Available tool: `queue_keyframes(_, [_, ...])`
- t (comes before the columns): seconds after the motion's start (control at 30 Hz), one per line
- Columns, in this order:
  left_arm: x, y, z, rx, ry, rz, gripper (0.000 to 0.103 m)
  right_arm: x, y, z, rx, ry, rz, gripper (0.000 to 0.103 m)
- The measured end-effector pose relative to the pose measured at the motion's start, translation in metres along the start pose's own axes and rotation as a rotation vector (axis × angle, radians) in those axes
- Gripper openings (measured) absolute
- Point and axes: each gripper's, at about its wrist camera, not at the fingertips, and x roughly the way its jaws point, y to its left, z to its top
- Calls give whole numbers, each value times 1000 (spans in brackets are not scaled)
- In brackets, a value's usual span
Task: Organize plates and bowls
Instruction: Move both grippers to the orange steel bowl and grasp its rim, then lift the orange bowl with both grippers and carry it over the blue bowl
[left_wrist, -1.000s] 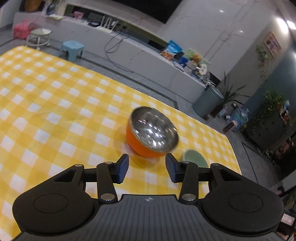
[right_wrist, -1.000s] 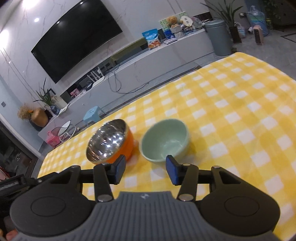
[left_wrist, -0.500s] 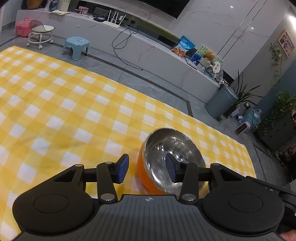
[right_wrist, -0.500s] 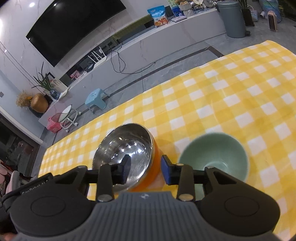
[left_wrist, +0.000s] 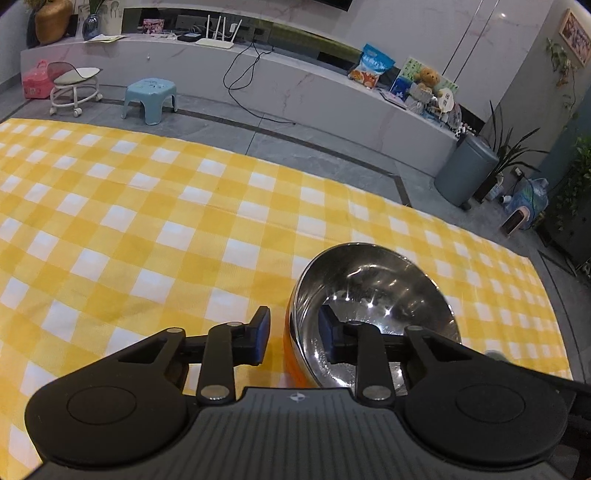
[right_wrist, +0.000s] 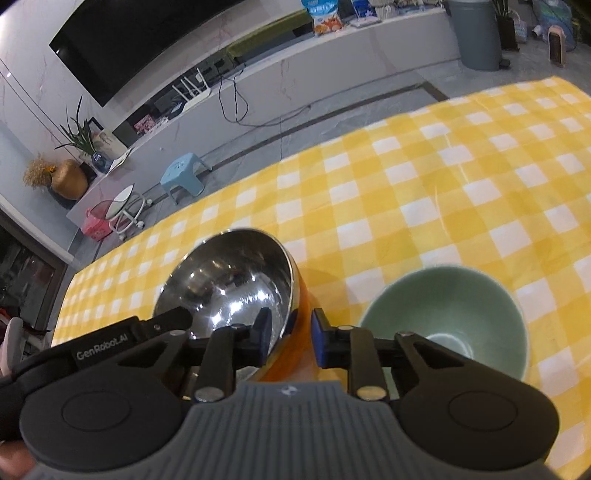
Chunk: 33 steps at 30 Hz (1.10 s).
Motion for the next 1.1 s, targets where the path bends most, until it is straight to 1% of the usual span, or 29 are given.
queue_keyframes(0.07, [1,-2,0,2,3,6,21,2,-3,0,15,10,17,21])
queue_keyframes(0.13, [1,-5,-1,16,2,14,15,2,-4,0,19,11,20,20])
queue_keyframes(0.27, [-2,-13,-3,51,-1,49,9,-1,-1,-2,14,7,6,19])
queue_keyframes(0.37, [-7,-15,-4,52,3,51,9,-3,-1,-4,20,13,-5,17])
queue_keyframes(0.47, [-15,-18,-6,67,-8,66,9,-5,-2,-5,34,25,5,15])
queue_keyframes(0.67, [-37,-17,-12,60,-19,78,9,-19,2,-9,37,33,22,13])
queue_keyframes(0.93, [-81,-12,-20,6,-43,88,9,-52,14,-20,17,11,73,12])
queue_keyframes(1.1, [-109,-14,-29,-45,-45,95,9,-83,23,-35,-13,-14,76,12])
